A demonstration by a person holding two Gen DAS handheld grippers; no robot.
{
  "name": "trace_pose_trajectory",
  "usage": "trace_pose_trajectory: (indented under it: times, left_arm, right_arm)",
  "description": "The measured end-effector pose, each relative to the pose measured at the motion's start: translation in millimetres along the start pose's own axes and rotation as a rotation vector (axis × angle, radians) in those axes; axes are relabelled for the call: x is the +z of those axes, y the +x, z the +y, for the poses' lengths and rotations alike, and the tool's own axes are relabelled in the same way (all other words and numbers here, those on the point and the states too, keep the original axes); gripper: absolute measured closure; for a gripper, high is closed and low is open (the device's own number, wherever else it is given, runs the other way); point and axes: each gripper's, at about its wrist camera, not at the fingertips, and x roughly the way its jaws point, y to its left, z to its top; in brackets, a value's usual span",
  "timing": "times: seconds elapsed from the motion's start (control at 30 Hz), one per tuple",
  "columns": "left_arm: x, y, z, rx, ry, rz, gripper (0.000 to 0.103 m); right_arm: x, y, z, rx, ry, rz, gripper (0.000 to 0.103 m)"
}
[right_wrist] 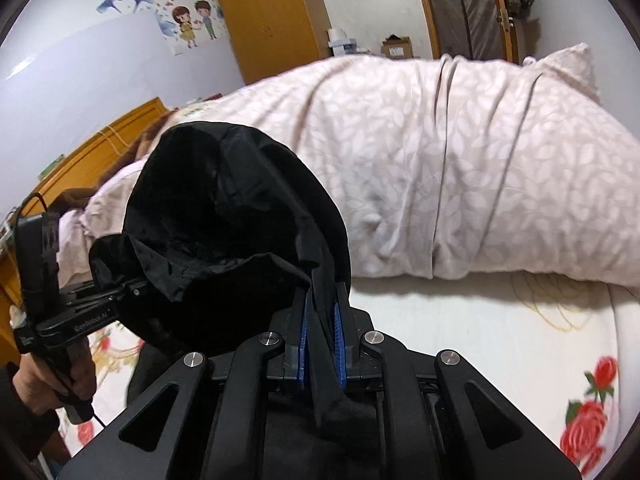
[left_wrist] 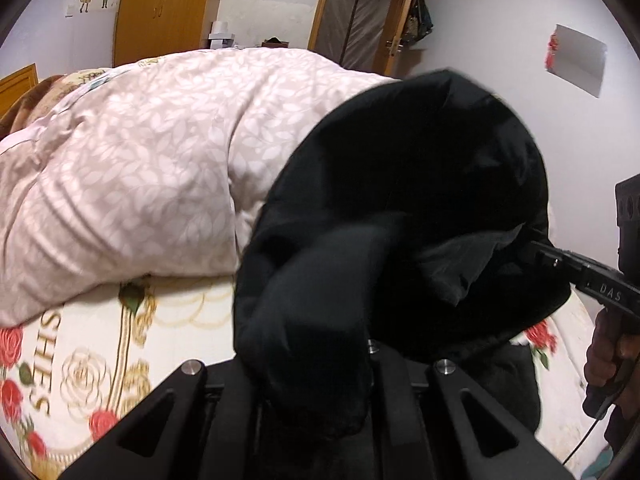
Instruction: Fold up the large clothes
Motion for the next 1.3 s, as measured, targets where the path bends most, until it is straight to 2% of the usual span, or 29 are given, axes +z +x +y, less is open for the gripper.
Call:
trace_pose_trajectory:
  times: [0.13,0.2,0.3,0.5,0.6,0.67,0.7,0.77,0.9,0.93,1.13,1.2,1.3]
  left_arm:
    - [-38,-46,-6,-0.022,-0.021,-0.013,0.091]
    - [-60,-64,-6,-0.02,-0.036,-0.008,0.088]
    - [-92,-79,1,-0.019,-0.072,0.009,0.084]
    - [-144,-70,15,0.04,-0.094,0.087,0.078]
    - [-157,-61,10,0.068,-0.083,0.128,0.077]
    - [-154,-45,12,0.087,-0.074,0.156,0.074]
    - [-163,-49,11,0.094,-0.072,0.165,0.072]
    - [-173,-54,13,0.117,-0.079,0.177,0.059]
    - [-191,-75,27,0.116,-0.136,0.173,0.047]
    - [-196,-81,29,0.111,-0.152,0.173,0.045]
    - [-203,-113,33,0.114,-0.171,0.134,0.045]
    - [-198,-118,31,0.106,-0.185,0.112,0.045]
    - [-186,-119,22,0.078,-0.188,0.073,0.044]
  right_arm:
    - [-27,-34,21,0.011,0.001,-0.004,0.094]
    - [-54,-53,27,0.008,-0.002,0.013,0.094]
    - [-88,-59,33,0.006,0.0,0.05,0.094]
    - [-159,-41,34,-0.014,0.038,0.187,0.094]
    - [-186,-25,34,-0.033,0.041,0.255,0.094]
    - [-193,-23,34,-0.038,0.055,0.273,0.093]
    - [-199,-29,37,-0.043,0.062,0.272,0.092]
    - [-201,-34,37,-0.044,0.086,0.263,0.087]
    - [-205,-56,32,-0.034,0.125,0.258,0.066]
    - [-207,-63,29,-0.036,0.135,0.256,0.064]
    - [-195,-97,29,-0.036,0.15,0.171,0.064]
    - [-186,-95,30,-0.027,0.157,0.146,0.064]
    - [-176,-71,33,-0.024,0.156,0.15,0.064]
